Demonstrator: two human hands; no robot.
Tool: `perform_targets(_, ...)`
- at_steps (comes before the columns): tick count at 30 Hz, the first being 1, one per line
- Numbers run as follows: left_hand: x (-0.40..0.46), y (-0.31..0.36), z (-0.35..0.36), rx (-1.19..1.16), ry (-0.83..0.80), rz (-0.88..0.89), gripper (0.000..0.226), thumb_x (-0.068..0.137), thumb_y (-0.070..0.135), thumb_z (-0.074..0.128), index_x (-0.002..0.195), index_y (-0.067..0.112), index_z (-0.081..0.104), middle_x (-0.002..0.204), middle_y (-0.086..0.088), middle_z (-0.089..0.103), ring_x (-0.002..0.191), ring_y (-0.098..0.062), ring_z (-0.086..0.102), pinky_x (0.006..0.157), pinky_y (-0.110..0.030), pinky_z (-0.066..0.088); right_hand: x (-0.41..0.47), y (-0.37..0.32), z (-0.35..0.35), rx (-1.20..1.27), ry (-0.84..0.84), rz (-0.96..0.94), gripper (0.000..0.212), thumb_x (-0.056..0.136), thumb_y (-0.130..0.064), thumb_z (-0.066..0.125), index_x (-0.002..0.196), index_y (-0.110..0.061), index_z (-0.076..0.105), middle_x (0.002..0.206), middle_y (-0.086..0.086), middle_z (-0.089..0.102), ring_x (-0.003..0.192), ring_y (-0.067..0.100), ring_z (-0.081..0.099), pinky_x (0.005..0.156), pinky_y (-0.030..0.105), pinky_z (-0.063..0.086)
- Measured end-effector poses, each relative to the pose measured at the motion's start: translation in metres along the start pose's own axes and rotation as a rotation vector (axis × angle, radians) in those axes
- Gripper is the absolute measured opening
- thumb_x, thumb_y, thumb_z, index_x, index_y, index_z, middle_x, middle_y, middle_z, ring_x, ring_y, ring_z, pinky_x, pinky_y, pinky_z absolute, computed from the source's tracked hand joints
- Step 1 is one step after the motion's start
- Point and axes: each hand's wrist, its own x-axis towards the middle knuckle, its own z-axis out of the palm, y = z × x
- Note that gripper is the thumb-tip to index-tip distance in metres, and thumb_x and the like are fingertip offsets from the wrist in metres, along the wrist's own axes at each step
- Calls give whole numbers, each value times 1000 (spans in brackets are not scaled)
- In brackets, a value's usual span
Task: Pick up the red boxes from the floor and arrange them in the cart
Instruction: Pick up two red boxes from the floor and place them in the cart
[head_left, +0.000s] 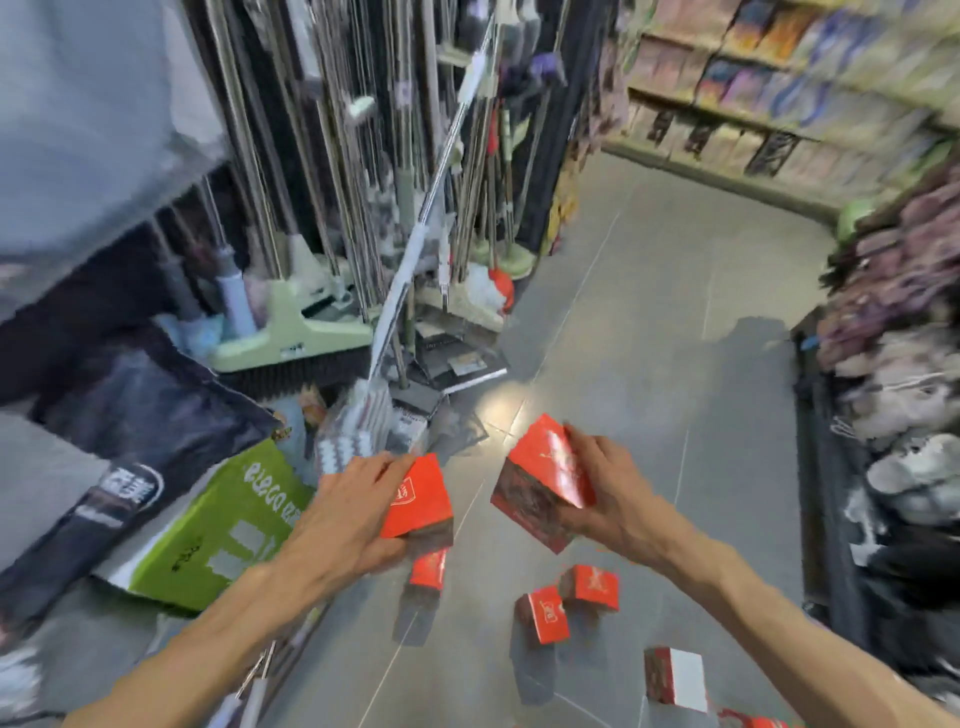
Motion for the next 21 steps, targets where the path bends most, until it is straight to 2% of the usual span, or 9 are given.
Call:
perform_targets(3,-18,38,-96,9,67,79,97,77,78,52,153,20,37,140,-2,49,121,-28,53,95,-45,50,-44,-51,-73,-21,91,-88,106,74,-53,65,162,-13,21,139,10,46,128,28,41,111,37,36)
perform_targets(6,-50,68,-177,-19,164,109,97,80,81,54,158,29,25,139,8,40,121,-15,45,100,-35,46,-81,-89,-131,-5,185,-162,101,79,-53,69,161,-16,23,135,9,49,126,29,44,110,41,39)
perform_targets(8,-75,85,-221,-47,239,95,98,79,84,54,157,34,22,139,14,37,123,-7,39,101,-29,44,-103,-111,-158,42,224,-224,97,86,-53,70,162,-20,20,133,6,47,127,25,43,111,38,38)
perform_targets(11,-113,107,-273,-33,327,47,100,78,87,52,157,33,25,141,14,38,125,-5,37,105,-33,43,-126,-141,-190,55,242,-325,95,89,-62,65,162,-23,20,136,3,46,127,20,42,108,27,34)
perform_targets(14,-154,127,-305,65,372,-57,99,80,85,49,159,35,18,143,11,37,125,-12,38,105,-39,42,-142,-168,-208,44,229,-474,95,88,-65,64,162,-27,19,139,-4,42,125,12,38,102,20,28)
perform_targets(18,-222,150,-322,114,469,-242,95,83,81,48,159,32,20,144,5,39,131,-18,38,111,-43,37,-152,-209,-217,-39,112,-642,95,88,-68,61,163,-28,18,144,-3,39,133,15,35,115,36,32)
perform_targets(21,-286,165,-320,116,547,-402,95,81,83,50,158,32,26,143,6,40,130,-17,38,109,-40,40,-161,-244,-207,-93,27,-779,95,87,-72,59,162,-30,18,138,-8,38,132,14,37,103,26,31)
